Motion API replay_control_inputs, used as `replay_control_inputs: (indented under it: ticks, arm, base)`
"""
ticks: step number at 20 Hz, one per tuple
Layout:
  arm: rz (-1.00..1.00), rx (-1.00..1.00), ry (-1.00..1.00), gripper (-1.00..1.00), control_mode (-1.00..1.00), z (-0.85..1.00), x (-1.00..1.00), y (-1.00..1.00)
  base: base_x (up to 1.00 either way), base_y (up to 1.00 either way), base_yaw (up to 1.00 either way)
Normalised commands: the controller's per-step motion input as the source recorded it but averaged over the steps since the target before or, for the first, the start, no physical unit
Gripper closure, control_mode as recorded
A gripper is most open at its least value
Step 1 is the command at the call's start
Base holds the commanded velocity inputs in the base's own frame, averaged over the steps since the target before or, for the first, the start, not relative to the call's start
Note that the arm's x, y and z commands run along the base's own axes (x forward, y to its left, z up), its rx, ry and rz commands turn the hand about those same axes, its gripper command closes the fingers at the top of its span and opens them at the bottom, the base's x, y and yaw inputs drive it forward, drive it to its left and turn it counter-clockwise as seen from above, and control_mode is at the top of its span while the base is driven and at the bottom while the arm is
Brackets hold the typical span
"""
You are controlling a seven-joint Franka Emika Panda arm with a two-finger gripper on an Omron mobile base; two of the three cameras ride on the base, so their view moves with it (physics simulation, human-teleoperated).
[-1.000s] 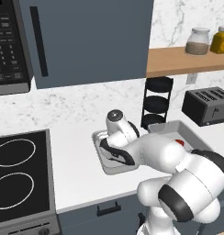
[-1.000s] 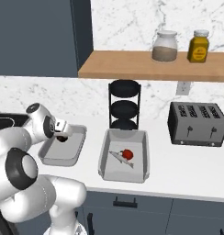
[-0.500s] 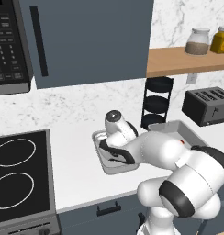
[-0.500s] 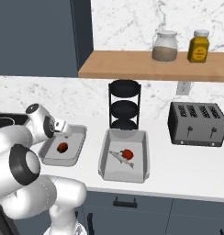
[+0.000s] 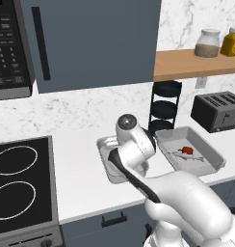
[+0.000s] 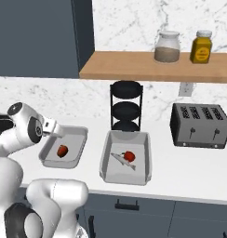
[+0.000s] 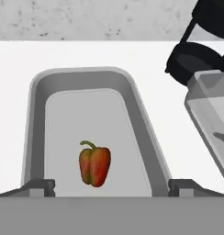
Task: Place one bell pepper and one fish in each tupperware on the nearby counter, to pack two identical lunches.
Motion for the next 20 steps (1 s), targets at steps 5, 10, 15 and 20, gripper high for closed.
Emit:
replay_control_inputs:
  ticks: [5, 10, 15, 20]
  arm:
    - [-0.01, 0.33, -0.19, -1.0, -1.0, 0.91, -1.0, -0.79]
    - [0.0, 0.18, -0.13, -1.0, -1.0, 0.51, -1.0, -0.67]
    - [0.11, -0.15, -0.01, -1.0, -1.0, 0.24, -0.79, -0.02]
    - [0.05, -0.11, 0.0, -1.0, 1.0, 0.03, -0.38, 0.0]
  base:
    - [0.0, 0.0, 0.0]
    - [0.0, 0.0, 0.0]
    - [0.0, 0.0, 0.0]
    - [-0.6, 0.0, 0.05]
